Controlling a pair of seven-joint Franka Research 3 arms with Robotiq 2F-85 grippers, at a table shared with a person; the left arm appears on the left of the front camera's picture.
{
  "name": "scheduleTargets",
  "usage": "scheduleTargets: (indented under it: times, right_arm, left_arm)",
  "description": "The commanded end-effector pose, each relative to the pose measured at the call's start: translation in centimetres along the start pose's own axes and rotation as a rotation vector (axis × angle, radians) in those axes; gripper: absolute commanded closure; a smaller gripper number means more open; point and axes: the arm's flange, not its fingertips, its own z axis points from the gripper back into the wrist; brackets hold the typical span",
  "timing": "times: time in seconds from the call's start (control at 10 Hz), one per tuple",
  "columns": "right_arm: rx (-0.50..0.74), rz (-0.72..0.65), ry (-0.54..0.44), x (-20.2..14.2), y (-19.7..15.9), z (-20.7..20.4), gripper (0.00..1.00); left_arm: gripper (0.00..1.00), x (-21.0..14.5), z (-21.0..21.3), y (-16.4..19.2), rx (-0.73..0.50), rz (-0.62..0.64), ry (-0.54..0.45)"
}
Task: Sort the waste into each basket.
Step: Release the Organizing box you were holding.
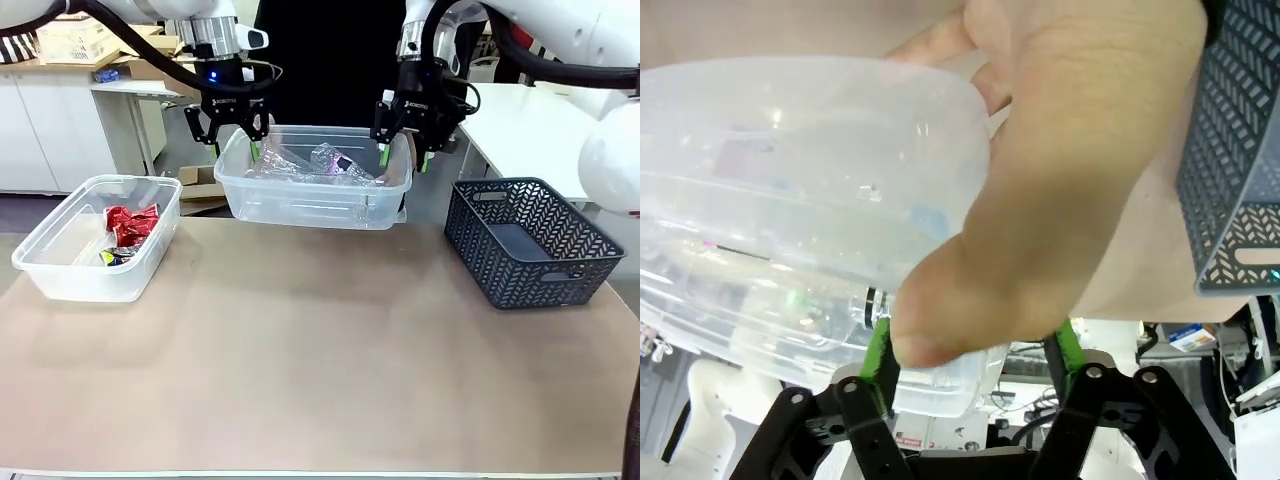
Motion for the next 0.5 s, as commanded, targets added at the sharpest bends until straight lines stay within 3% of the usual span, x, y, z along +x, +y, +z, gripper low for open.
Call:
scheduleTargets:
  times: [0.0,0.3,0.4]
  right_arm:
    - [0.002,-0.043,-0.026,-1.0,-0.5,-0.6,0.0]
    - [0.006,-0.064,-0.03,-0.9,-0.4,-0.6,0.0]
    - [0.003,-0.014,-0.015,0.0,-0.2,0.2,0.0]
  left_arm:
    - [0.0,-0.1,0.0,0.5,0.024,-0.015,0.008]
    - [0.0,0.0,-0.1,0.5,0.003,0.009,0.037]
    - [0.0,0.0,0.0,0.1,0.001,0.0,0.004]
